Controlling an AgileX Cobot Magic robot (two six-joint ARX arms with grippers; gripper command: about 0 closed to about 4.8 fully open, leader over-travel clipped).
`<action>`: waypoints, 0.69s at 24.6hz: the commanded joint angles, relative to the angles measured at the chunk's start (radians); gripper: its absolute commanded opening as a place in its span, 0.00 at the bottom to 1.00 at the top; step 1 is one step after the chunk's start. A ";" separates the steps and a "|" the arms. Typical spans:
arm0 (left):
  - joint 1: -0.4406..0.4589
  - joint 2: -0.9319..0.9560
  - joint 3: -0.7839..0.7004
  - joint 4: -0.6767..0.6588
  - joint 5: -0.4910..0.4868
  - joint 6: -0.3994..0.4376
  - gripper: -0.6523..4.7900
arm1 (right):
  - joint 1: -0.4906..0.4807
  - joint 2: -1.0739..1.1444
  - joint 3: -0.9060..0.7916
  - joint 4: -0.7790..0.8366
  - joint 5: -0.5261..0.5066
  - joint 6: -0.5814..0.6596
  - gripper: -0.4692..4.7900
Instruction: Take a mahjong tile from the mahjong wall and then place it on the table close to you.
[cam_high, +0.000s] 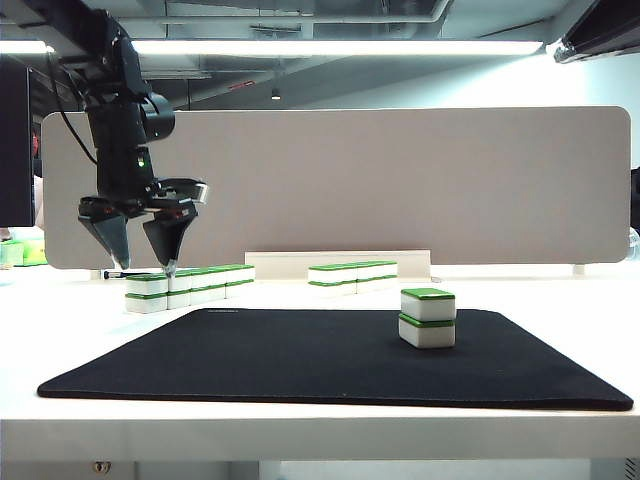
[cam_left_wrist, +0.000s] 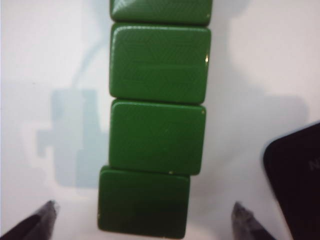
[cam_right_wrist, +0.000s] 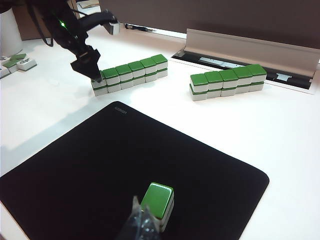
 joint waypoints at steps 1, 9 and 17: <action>0.000 0.003 0.000 0.014 0.006 0.004 1.00 | 0.001 0.000 0.003 0.009 0.002 -0.003 0.09; 0.000 0.037 0.000 0.025 0.006 0.004 1.00 | 0.002 -0.001 0.003 0.009 0.001 -0.003 0.09; 0.000 0.066 -0.002 0.032 0.008 0.003 0.86 | 0.001 -0.001 0.003 0.009 0.002 -0.003 0.09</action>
